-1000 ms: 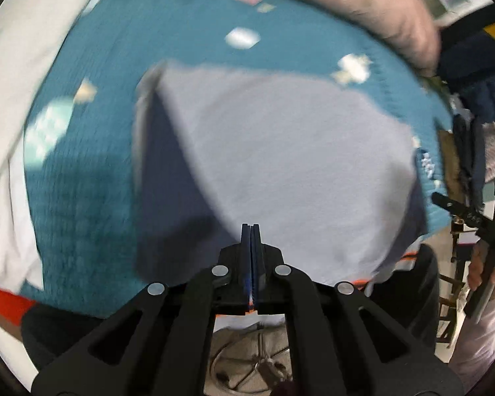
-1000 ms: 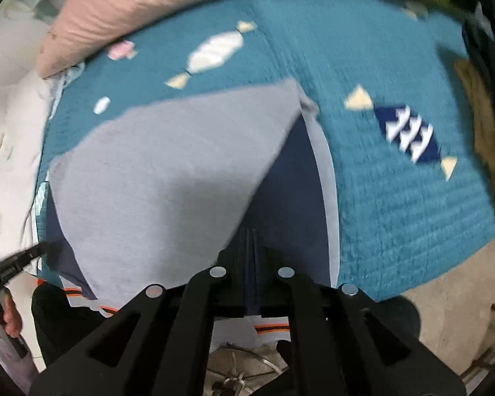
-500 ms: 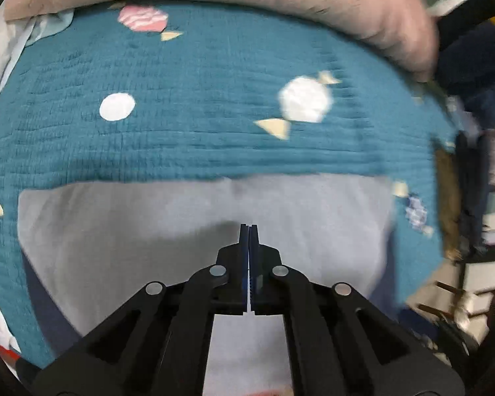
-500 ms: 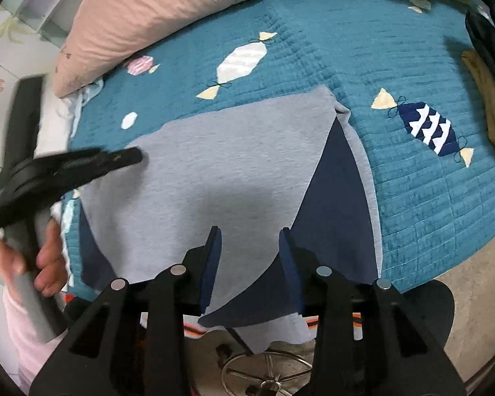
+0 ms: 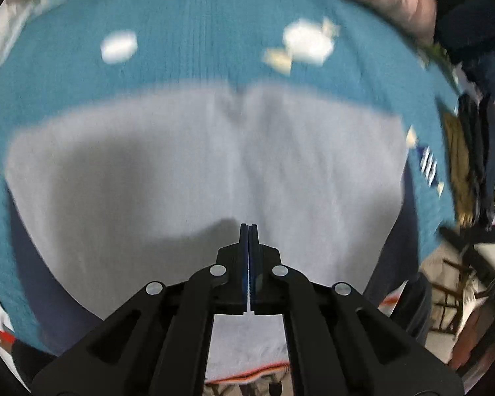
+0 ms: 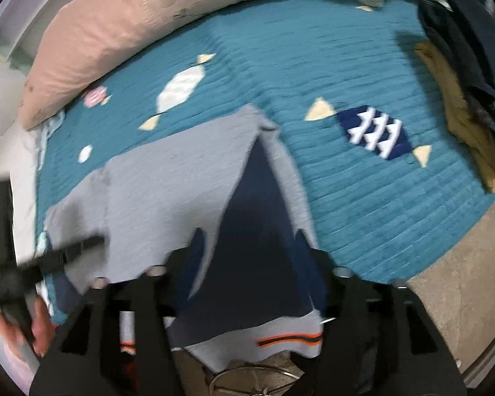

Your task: Fold large clothes

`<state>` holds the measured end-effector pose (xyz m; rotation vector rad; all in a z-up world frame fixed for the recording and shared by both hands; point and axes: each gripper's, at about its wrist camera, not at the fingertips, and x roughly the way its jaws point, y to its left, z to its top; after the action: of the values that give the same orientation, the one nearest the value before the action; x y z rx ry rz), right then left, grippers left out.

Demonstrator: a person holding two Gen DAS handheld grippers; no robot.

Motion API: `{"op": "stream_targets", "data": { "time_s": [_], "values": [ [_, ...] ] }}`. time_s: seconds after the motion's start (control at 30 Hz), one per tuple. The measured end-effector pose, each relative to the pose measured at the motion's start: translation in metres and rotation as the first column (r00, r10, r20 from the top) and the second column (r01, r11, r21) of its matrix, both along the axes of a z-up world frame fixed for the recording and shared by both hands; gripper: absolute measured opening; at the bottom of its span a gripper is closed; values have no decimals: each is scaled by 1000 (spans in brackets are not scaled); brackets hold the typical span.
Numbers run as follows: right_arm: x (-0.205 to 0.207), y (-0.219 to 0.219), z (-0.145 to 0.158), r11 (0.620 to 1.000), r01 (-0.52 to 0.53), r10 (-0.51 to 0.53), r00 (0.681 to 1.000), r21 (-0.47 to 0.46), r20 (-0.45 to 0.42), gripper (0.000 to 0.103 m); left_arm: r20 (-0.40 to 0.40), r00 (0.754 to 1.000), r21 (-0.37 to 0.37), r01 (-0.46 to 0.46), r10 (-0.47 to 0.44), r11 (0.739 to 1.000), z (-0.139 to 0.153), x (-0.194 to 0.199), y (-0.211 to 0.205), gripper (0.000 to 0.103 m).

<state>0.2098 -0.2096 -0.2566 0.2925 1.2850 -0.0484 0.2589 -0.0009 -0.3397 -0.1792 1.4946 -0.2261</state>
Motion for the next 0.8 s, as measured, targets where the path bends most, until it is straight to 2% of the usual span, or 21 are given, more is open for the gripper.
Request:
{"op": "stream_targets", "data": {
  "time_s": [0.03, 0.07, 0.17, 0.27, 0.4, 0.47, 0.5, 0.53, 0.63, 0.73, 0.8],
  "values": [
    [1, -4, -4, 1000, 3, -3, 1000, -11, 4, 67, -38, 999, 3, -21, 21, 1000, -20, -4, 4, 0],
    [3, -6, -9, 1000, 5, -4, 1000, -20, 1, 71, -24, 999, -19, -36, 35, 999, -27, -3, 6, 0],
    [10, -13, -30, 1000, 2, -3, 999, -13, -49, 72, -59, 994, -85, -92, 87, 992, -24, 0, 19, 0],
    [16, -18, -43, 1000, -3, 2, 997, -10, -80, 72, -45, 998, -17, -38, 37, 999, -5, -12, 14, 0],
    [14, -21, -53, 1000, -9, 11, 994, 20, -111, 73, -83, 996, -60, 7, -12, 998, 3, -48, 14, 0],
    [10, -18, -61, 998, -13, 21, 990, 55, -142, 73, -117, 993, -20, 33, -35, 999, -9, -70, 12, 0],
    [9, -18, -63, 998, -16, 25, 988, 60, -150, 73, -107, 993, -1, 41, -41, 999, -18, -80, 11, 0],
    [8, -16, -68, 998, -20, 29, 986, 60, -163, 74, -70, 997, 6, 43, -42, 999, -21, -85, 11, 0],
    [5, -16, -75, 998, 6, 4, 985, 61, -173, 78, -97, 995, -14, -2, 1, 1000, -17, -83, 18, 0],
    [-2, -15, -68, 995, 24, -5, 981, 98, -194, 78, -95, 995, -18, 36, -38, 999, -2, -90, 17, 0],
    [-8, -11, -62, 996, 6, 10, 984, 90, -177, 82, -107, 993, -13, 47, -48, 999, -1, -101, 17, 0]
  ]
}}
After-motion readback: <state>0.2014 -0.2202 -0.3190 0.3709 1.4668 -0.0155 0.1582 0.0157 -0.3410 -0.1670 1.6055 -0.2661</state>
